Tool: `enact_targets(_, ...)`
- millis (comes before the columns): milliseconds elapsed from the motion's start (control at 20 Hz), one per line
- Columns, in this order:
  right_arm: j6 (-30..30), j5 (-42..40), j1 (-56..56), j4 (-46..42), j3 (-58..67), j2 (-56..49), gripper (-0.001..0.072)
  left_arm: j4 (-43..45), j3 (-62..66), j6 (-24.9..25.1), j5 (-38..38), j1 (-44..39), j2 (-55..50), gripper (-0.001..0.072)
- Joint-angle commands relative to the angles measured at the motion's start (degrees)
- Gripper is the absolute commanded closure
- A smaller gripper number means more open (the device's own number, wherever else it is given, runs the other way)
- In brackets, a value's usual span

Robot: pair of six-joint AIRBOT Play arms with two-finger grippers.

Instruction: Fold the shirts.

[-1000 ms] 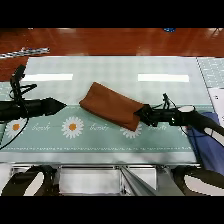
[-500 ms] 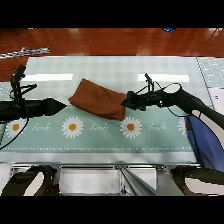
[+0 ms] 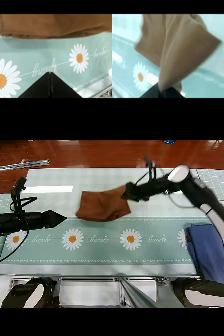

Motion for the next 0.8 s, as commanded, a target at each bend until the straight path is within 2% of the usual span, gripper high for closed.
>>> enact_targets(0,6.73,7.56,-2.49,-11.89,14.58,0.02,0.0688,0.04,-0.04,0.02,-0.17,0.04,0.0,0.069)
enact_targets(300,9.4,19.98,-17.66,-13.25,30.97,1.14,0.0688,0.07,-0.04,0.07,-0.11,0.04,-0.02,0.069)
enact_targets(600,12.66,29.38,-39.41,-12.55,32.39,7.1,0.0688,0.07,-0.04,0.07,-0.15,0.04,0.0,0.0689)
enact_targets(750,12.15,35.23,-48.85,-12.66,32.39,9.07,0.0689,0.07,-0.04,1.38,-0.15,0.04,0.0,0.0689)
